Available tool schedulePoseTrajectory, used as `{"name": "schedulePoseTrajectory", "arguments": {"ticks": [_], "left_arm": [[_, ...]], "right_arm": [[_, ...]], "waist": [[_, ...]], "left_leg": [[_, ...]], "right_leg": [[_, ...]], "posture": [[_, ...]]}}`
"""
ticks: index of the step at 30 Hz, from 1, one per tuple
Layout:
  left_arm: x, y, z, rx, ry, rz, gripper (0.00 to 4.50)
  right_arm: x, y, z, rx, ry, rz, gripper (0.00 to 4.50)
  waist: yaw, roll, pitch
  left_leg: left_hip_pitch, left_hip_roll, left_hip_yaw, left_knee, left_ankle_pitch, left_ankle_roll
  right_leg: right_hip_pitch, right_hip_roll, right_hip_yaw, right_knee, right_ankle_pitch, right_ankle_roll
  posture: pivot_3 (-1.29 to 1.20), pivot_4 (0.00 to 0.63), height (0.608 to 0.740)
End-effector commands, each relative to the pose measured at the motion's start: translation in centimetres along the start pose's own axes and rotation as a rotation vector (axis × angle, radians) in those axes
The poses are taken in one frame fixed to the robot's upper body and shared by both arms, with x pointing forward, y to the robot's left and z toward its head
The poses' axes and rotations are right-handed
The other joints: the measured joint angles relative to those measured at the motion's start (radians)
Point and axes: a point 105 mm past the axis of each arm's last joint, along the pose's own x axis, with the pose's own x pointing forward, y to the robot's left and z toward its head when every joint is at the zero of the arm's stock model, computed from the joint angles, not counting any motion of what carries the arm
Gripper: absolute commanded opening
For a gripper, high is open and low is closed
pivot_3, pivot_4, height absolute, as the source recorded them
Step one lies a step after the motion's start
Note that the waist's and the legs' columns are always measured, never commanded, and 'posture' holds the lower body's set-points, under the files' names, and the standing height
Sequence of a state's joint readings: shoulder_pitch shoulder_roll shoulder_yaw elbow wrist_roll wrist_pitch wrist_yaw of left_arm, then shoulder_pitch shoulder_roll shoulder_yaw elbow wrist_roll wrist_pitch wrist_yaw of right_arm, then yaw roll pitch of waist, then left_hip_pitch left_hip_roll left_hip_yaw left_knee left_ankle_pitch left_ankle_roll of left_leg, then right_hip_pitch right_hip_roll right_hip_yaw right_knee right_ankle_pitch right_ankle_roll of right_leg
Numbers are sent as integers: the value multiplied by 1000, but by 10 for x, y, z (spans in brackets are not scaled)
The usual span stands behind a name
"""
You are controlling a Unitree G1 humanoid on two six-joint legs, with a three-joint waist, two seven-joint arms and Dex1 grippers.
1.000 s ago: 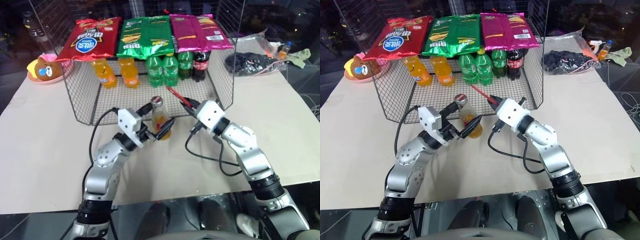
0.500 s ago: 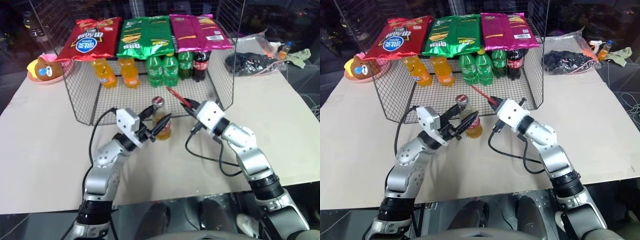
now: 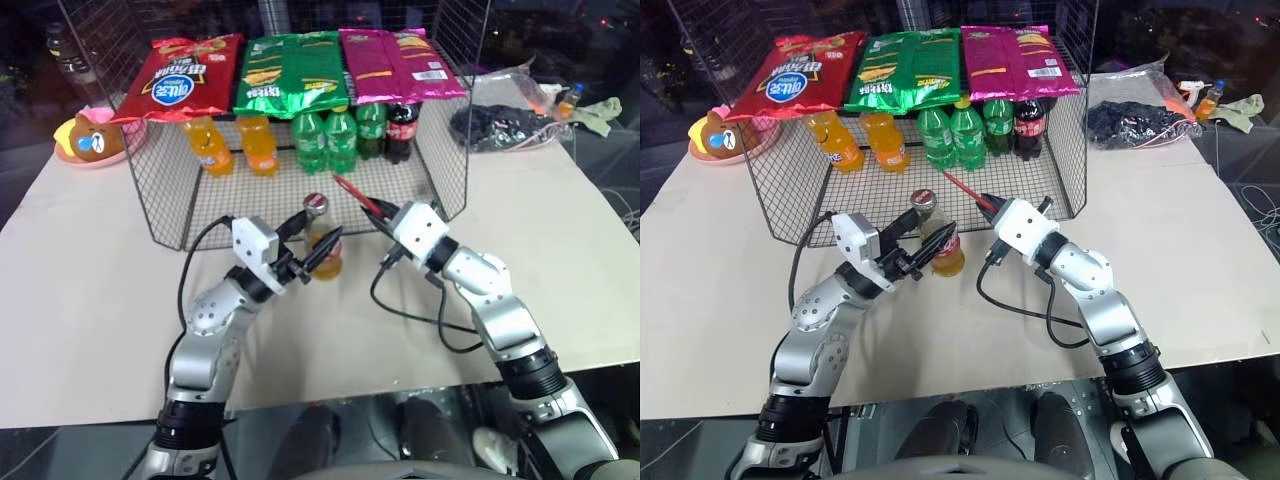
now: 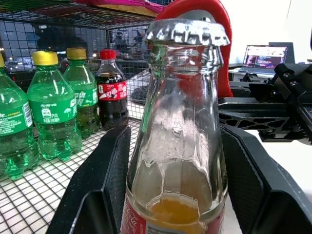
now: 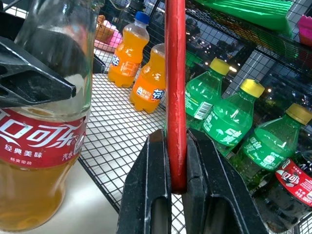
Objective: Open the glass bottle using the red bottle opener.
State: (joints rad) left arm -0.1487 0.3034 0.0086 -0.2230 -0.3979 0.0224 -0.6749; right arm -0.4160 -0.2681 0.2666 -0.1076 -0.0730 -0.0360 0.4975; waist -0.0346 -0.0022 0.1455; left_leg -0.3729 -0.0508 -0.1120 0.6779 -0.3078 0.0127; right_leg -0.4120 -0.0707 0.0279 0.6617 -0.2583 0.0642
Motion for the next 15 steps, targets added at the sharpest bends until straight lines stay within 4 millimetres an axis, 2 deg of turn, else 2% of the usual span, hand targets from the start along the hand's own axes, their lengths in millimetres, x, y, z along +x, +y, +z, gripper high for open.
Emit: {"name": "schedulePoseTrajectory", "arguments": {"ticks": [1, 7, 15], "left_arm": [[2, -1, 17, 24, -77, -11, 2372], [4, -3, 17, 9, -96, -14, 2372], [6, -4, 15, -1, -112, -18, 2372]], "right_arm": [[1, -2, 14, 0, -63, 1, 0], [1, 7, 15, 27, -68, 52, 0], [1, 7, 17, 25, -75, 67, 0]], "waist": [[0, 0, 0], [0, 0, 0], [0, 0, 0]], "left_leg": [[0, 0, 0, 0, 0, 0], [0, 0, 0, 0, 0, 0], [0, 0, 0, 0, 0, 0]], "right_leg": [[0, 0, 0, 0, 0, 0], [0, 0, 0, 0, 0, 0], [0, 0, 0, 0, 0, 0]], "posture": [[0, 150, 740], [0, 150, 740], [0, 150, 740]]}}
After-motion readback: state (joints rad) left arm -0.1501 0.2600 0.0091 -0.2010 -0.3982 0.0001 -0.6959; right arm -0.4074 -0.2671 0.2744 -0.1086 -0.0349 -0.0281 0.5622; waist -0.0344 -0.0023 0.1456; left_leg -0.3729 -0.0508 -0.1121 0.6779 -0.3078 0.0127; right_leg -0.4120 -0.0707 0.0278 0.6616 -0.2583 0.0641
